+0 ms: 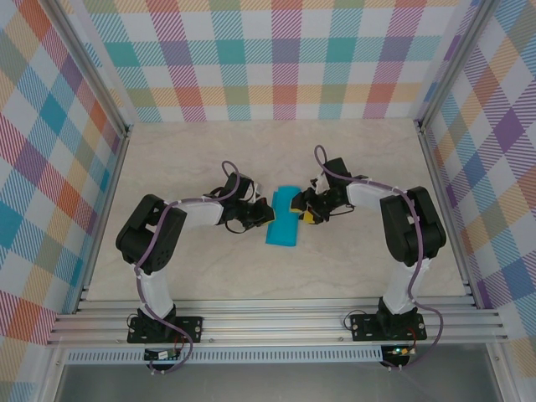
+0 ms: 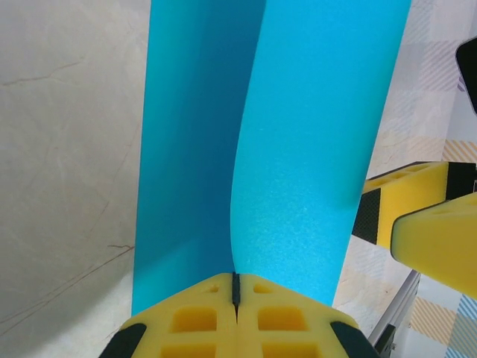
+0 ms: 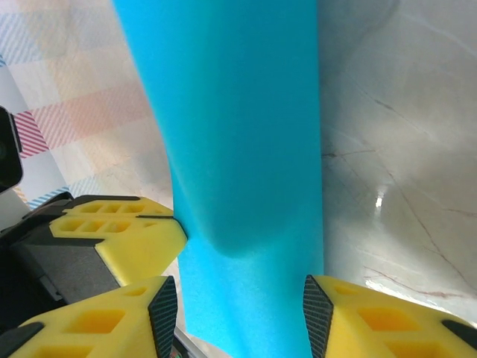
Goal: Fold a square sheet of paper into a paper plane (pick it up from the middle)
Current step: Hold the square sheet of paper at the center of the table.
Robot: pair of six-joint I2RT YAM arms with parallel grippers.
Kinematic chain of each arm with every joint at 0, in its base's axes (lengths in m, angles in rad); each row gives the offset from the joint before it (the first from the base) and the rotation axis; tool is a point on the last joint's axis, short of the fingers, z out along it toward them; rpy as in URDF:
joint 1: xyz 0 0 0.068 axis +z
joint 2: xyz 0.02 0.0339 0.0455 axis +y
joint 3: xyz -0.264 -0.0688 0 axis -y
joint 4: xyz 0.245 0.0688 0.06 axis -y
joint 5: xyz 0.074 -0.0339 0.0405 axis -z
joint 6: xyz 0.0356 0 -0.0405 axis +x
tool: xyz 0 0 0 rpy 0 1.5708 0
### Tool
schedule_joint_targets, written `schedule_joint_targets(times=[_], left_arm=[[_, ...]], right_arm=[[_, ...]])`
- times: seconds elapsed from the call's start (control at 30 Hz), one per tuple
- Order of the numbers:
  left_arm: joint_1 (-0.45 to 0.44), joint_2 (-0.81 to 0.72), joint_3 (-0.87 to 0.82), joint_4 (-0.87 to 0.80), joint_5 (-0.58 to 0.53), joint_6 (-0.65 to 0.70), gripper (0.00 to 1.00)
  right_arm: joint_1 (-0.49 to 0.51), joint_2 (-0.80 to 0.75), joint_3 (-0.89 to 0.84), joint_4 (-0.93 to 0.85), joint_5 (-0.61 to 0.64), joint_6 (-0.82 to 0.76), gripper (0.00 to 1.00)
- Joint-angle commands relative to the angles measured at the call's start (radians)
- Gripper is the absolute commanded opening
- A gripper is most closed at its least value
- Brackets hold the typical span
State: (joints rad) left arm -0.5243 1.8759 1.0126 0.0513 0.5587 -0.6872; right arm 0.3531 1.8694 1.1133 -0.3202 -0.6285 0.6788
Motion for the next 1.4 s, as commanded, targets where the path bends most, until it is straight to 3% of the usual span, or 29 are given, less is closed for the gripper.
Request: schedule_joint_targets(times=[0.0, 0.33, 0.43, 0.5, 0.57, 0.63, 0.73, 0.9, 1.37], left_arm=[[-0.017, 0.011, 0.013, -0.015, 0.0, 0.016, 0.0], [-0.017, 0.005, 0.014, -0.036, -0.026, 0.017, 0.0], [-0.017, -0.022, 0.009, -0.064, -0.064, 0.015, 0.11], [-0.017, -0.061, 0.001, -0.09, -0.11, 0.012, 0.28], [-0.017, -0.117, -0.012, -0.128, -0.184, 0.009, 0.32], [-0.017, -0.166, -0.021, -0.179, -0.26, 0.005, 0.43], [-0.017, -0.226, -0.029, -0.243, -0.356, -0.007, 0.49], [-0.017, -0.296, -0.06, -0.258, -0.414, -0.019, 0.5], [-0.017, -0.298, -0.074, -0.242, -0.383, -0.027, 0.52]], right_arm=[[-0.003, 0.025, -0.004, -0.026, 0.01, -0.023, 0.5], [0.003, 0.088, 0.037, -0.05, 0.026, -0.048, 0.5], [0.01, 0.096, 0.06, -0.106, 0.061, -0.061, 0.51], [0.026, 0.103, 0.085, -0.161, 0.106, -0.075, 0.52], [0.044, 0.119, 0.123, -0.241, 0.182, -0.089, 0.54], [0.049, 0.13, 0.139, -0.279, 0.225, -0.083, 0.54], [0.05, 0.135, 0.139, -0.298, 0.274, -0.054, 0.54], [0.052, 0.14, 0.15, -0.316, 0.299, -0.032, 0.55], [0.084, 0.21, 0.246, -0.394, 0.345, 0.007, 0.55]])
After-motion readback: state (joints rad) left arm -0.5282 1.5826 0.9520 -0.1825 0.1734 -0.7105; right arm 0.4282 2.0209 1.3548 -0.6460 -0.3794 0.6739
